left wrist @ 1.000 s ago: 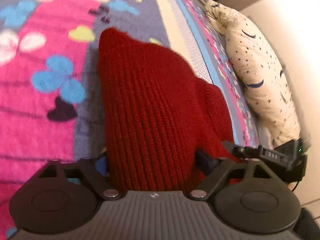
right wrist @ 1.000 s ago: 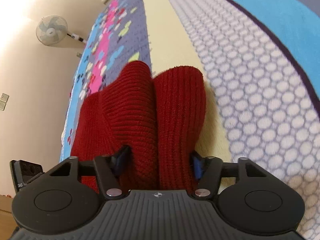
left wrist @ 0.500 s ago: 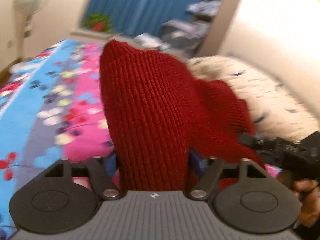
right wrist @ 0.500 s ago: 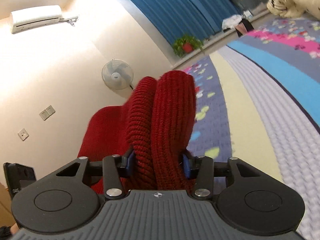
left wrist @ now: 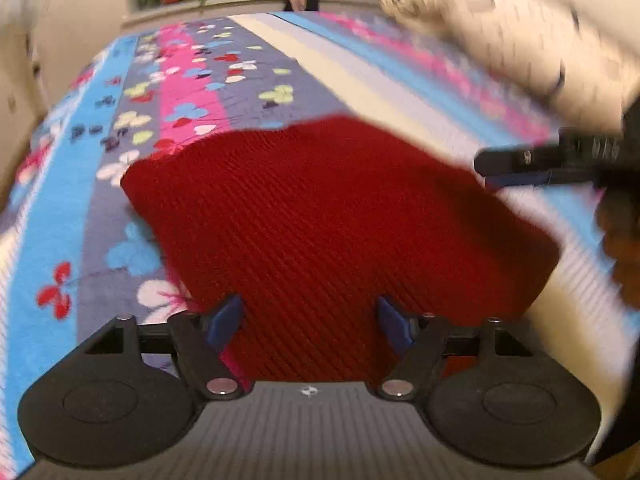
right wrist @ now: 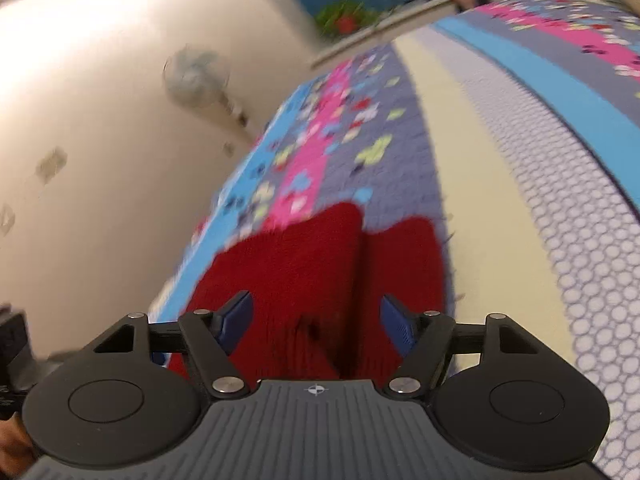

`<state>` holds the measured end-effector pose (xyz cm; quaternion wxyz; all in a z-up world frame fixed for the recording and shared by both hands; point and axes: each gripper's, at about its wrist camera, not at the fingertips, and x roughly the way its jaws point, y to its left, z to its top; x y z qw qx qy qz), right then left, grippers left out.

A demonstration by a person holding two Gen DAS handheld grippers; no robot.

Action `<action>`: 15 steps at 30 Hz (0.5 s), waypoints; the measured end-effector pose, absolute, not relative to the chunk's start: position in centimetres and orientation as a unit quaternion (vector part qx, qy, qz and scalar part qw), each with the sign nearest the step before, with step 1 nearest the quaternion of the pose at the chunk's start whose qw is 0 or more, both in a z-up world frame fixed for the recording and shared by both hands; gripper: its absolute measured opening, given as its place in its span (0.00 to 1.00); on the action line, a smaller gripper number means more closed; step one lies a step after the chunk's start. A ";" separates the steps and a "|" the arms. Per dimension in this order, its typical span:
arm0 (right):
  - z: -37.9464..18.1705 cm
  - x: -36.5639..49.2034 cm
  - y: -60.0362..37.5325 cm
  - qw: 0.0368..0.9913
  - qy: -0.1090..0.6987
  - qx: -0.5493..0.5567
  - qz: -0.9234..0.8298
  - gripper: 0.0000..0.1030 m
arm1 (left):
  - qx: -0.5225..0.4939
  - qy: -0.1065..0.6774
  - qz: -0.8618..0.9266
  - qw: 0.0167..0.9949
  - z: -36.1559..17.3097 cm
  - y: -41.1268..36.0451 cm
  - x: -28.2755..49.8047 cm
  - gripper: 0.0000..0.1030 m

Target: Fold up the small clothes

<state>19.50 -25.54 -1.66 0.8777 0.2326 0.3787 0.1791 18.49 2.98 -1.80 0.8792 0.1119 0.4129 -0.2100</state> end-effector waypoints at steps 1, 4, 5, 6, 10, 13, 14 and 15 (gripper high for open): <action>-2.0 19.7 -24.7 0.874 0.399 0.213 0.179 0.55 | 0.130 0.406 -0.207 0.880 -2.2 2.5 18.3 0.83; -3.5 19.5 -23.9 0.863 0.449 0.167 0.160 0.26 | 0.166 0.385 -0.202 0.885 -3.0 1.4 17.4 0.83; -3.7 19.5 -24.5 0.857 0.455 0.187 0.155 0.24 | 0.172 0.377 -0.196 0.889 -3.1 1.3 16.9 0.83; -3.5 19.3 -25.0 0.853 0.459 0.199 0.150 0.23 | 0.171 0.374 -0.190 0.891 -3.1 1.3 16.5 0.83; -3.3 18.5 -26.3 0.839 0.480 0.216 0.138 0.23 | 0.142 0.378 -0.137 0.904 -2.2 1.5 14.4 0.85; -1.7 16.5 -26.2 0.854 0.468 0.189 0.126 0.40 | 0.126 0.369 -0.103 0.915 -0.3 1.9 11.9 0.92; -0.7 15.2 -26.1 0.868 0.455 0.163 0.113 0.48 | 0.117 0.364 -0.090 0.920 0.5 2.1 10.9 0.96; -0.2 14.1 -26.0 0.881 0.440 0.139 0.102 0.62 | 0.109 0.356 -0.078 0.925 1.1 2.3 10.1 1.00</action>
